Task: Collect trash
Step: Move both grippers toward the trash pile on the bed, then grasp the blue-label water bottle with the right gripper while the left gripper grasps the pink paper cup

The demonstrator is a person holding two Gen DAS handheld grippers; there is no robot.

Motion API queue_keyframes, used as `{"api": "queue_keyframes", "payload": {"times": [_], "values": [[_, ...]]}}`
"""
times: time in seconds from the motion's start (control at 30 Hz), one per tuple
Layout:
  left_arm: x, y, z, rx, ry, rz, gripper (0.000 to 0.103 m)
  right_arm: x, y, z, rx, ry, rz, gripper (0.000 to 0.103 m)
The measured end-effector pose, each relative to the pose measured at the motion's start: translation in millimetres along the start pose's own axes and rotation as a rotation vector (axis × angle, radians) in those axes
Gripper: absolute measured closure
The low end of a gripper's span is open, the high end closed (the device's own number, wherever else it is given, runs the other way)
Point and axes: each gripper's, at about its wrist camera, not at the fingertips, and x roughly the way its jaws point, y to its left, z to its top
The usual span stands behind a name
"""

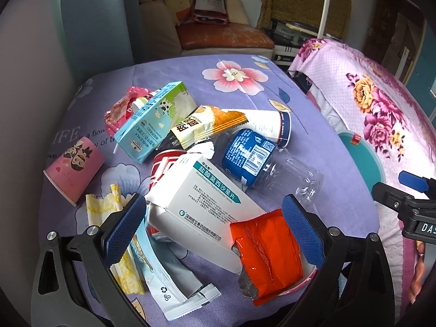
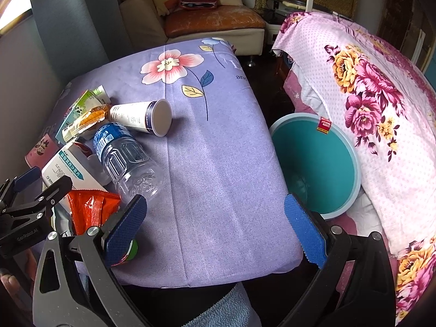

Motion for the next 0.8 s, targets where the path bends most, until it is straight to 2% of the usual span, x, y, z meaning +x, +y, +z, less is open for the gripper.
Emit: {"api": "queue_keyframes", "payload": {"times": [0.37, 0.57, 0.8], "values": [[-3.1, 2.4, -1.7, -0.003, -0.003, -0.009, 0.004, 6.4, 9.5, 0.6, -0.014, 0.031, 0.031, 0.006], [-2.1, 19.2, 0.3, -0.017, 0.002, -0.016, 0.004, 13.1, 23.0, 1.8, -0.061, 0.065, 0.034, 0.006], [2.7, 54.5, 4.1, -0.051, 0.014, 0.003, 0.004, 17.0, 38.2, 11.4, -0.098, 0.071, 0.09, 0.006]]}}
